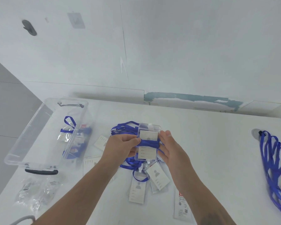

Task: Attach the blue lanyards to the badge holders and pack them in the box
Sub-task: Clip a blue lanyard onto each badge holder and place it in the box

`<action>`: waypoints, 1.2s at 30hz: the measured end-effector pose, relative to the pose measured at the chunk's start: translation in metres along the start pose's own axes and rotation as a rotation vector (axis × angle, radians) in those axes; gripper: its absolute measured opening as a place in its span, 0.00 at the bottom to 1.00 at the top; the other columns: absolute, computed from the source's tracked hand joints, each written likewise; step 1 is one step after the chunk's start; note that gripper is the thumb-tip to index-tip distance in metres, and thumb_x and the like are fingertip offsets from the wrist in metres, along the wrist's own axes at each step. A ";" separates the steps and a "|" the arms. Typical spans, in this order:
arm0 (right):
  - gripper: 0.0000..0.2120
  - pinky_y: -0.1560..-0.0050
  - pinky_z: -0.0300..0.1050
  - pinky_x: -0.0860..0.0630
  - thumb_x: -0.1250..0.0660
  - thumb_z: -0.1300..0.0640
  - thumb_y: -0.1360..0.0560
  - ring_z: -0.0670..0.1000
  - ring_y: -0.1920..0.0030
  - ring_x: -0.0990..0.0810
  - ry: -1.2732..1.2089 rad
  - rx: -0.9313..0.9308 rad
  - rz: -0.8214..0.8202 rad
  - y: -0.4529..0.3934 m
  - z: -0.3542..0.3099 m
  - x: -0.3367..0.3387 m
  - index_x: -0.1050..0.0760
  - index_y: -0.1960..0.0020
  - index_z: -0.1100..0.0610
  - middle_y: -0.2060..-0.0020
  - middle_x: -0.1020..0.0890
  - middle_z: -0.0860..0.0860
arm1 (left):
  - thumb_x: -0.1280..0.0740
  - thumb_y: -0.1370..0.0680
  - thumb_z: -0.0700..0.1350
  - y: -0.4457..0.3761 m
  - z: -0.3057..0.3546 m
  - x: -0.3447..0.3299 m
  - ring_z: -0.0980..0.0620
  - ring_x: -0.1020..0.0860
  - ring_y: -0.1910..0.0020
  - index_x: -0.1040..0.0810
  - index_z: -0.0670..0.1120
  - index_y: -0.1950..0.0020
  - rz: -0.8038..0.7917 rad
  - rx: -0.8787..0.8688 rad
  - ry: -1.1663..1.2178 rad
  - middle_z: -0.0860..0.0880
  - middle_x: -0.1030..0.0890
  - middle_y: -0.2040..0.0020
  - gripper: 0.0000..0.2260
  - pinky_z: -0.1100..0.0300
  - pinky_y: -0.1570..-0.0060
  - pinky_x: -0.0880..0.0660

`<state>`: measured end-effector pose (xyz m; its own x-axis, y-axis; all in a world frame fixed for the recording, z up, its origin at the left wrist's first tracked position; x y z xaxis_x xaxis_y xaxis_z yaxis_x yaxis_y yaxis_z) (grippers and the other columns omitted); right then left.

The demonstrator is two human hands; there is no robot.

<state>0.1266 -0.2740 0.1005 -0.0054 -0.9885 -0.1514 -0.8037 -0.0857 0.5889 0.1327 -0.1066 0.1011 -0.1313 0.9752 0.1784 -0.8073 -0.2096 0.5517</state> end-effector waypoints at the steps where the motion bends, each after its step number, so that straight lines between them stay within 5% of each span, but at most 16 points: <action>1: 0.12 0.46 0.41 0.25 0.43 0.41 0.20 0.47 0.42 0.20 0.002 -0.010 0.002 -0.001 0.001 0.000 0.23 0.45 0.44 0.44 0.18 0.46 | 0.29 0.23 0.44 0.001 0.001 0.000 0.57 0.15 0.66 0.19 0.53 0.58 -0.001 0.000 -0.002 0.56 0.15 0.67 0.06 0.63 0.64 0.20; 7: 0.13 0.58 0.39 0.25 0.44 0.43 0.19 0.46 0.46 0.20 0.000 -0.025 -0.032 -0.001 -0.004 -0.015 0.25 0.43 0.47 0.47 0.18 0.46 | 0.30 0.22 0.44 0.000 0.005 0.015 0.57 0.15 0.65 0.19 0.52 0.58 0.011 -0.013 0.011 0.56 0.15 0.67 0.05 0.64 0.66 0.20; 11: 0.16 0.54 0.39 0.26 0.44 0.41 0.19 0.48 0.39 0.22 0.010 0.020 -0.002 -0.006 -0.002 -0.029 0.26 0.38 0.46 0.40 0.20 0.46 | 0.30 0.22 0.45 -0.005 0.004 0.030 0.55 0.15 0.61 0.19 0.52 0.56 0.009 -0.030 0.017 0.54 0.15 0.62 0.04 0.62 0.64 0.19; 17: 0.14 0.53 0.38 0.25 0.43 0.42 0.19 0.47 0.41 0.21 0.005 0.069 0.009 -0.007 0.005 -0.078 0.26 0.38 0.45 0.41 0.20 0.45 | 0.31 0.21 0.42 -0.010 0.002 0.077 0.53 0.15 0.61 0.17 0.47 0.50 -0.016 -0.067 0.023 0.50 0.13 0.60 0.04 0.57 0.55 0.17; 22: 0.16 0.35 0.48 0.26 0.41 0.42 0.20 0.44 0.42 0.20 0.036 0.105 0.049 -0.008 0.013 -0.150 0.25 0.35 0.43 0.42 0.19 0.41 | 0.31 0.22 0.41 -0.023 0.006 0.148 0.52 0.16 0.62 0.17 0.50 0.55 -0.027 -0.096 0.015 0.52 0.14 0.64 0.05 0.57 0.54 0.17; 29: 0.16 0.31 0.48 0.30 0.43 0.47 0.18 0.45 0.36 0.24 0.035 0.164 0.108 -0.002 0.012 -0.254 0.29 0.31 0.46 0.38 0.22 0.40 | 0.30 0.23 0.42 -0.049 0.006 0.246 0.43 0.15 0.56 0.16 0.50 0.54 -0.080 -0.087 -0.018 0.45 0.14 0.59 0.04 0.52 0.52 0.17; 33: 0.14 0.50 0.35 0.24 0.46 0.52 0.16 0.34 0.56 0.18 0.037 0.166 0.107 -0.007 0.017 -0.303 0.24 0.52 0.43 0.63 0.17 0.33 | 0.31 0.22 0.40 -0.061 0.005 0.293 0.48 0.15 0.59 0.17 0.50 0.54 -0.103 -0.084 -0.016 0.47 0.13 0.59 0.06 0.56 0.56 0.17; 36: 0.13 0.66 0.28 0.25 0.45 0.52 0.16 0.34 0.63 0.18 0.034 0.138 0.124 -0.016 0.026 -0.326 0.23 0.52 0.45 0.65 0.16 0.35 | 0.31 0.23 0.39 -0.068 0.001 0.315 0.49 0.17 0.60 0.17 0.50 0.56 -0.076 -0.074 -0.022 0.46 0.14 0.57 0.07 0.54 0.54 0.18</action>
<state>0.1258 0.0527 0.1198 -0.0912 -0.9942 -0.0565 -0.8722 0.0524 0.4863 0.1468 0.2145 0.1209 -0.0565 0.9861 0.1565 -0.8546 -0.1288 0.5031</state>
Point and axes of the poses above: each hand's wrist, its own y-axis away from the middle knuckle, its own x-axis out of the back of the hand, z = x × y, the point moved 5 cm from there along -y, towards the middle knuckle
